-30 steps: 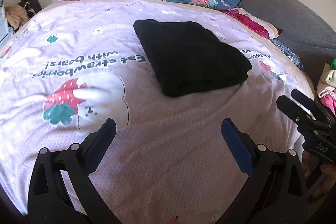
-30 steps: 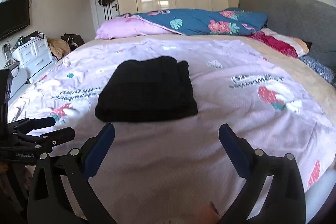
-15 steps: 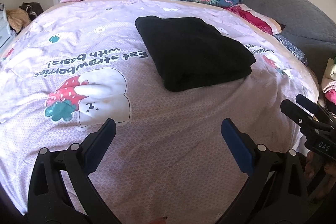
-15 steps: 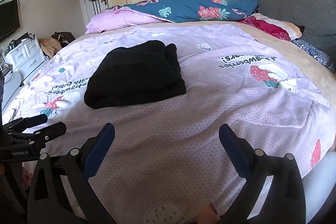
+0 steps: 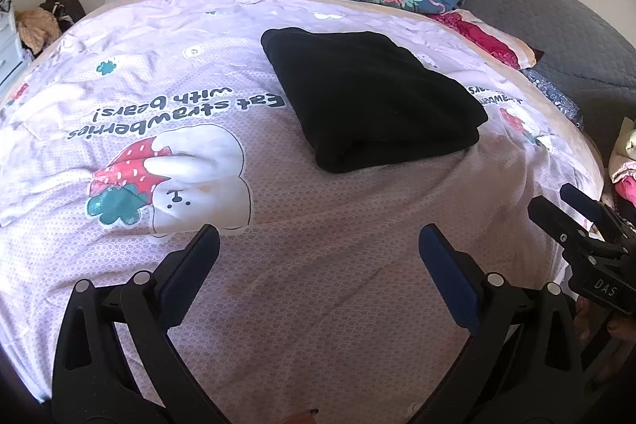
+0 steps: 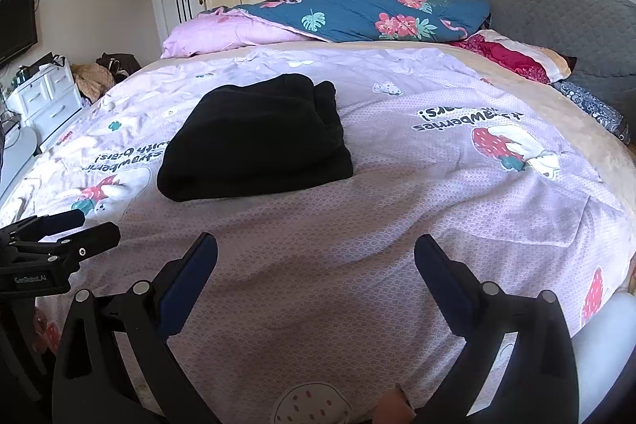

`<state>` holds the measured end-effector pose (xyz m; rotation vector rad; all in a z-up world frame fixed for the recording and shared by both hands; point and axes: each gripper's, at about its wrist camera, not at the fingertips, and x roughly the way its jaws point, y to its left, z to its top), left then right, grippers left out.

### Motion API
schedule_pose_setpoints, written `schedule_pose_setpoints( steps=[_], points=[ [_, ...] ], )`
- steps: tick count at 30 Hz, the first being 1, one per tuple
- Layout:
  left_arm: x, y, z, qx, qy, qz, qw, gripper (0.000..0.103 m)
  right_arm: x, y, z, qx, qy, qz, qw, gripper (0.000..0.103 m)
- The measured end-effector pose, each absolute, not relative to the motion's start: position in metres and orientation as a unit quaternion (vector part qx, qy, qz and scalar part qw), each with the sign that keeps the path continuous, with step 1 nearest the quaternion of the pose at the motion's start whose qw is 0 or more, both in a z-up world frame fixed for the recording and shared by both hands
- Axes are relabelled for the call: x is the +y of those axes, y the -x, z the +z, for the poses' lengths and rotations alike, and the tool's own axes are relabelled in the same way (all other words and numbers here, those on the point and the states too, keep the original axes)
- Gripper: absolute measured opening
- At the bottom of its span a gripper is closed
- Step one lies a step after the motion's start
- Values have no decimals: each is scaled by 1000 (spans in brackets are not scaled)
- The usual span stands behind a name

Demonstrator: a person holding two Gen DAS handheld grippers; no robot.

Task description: Fold small clothes

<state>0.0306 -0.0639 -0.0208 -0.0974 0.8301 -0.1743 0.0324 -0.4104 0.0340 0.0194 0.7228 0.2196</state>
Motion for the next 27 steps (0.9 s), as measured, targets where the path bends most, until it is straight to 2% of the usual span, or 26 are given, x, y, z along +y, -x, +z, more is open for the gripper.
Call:
schedule_pose_setpoints(
  steps=[27],
  points=[
    [-63,-30,-20,406,41,-74,910,94,-411,-33,32,354,-4,102,930,99]
  ],
)
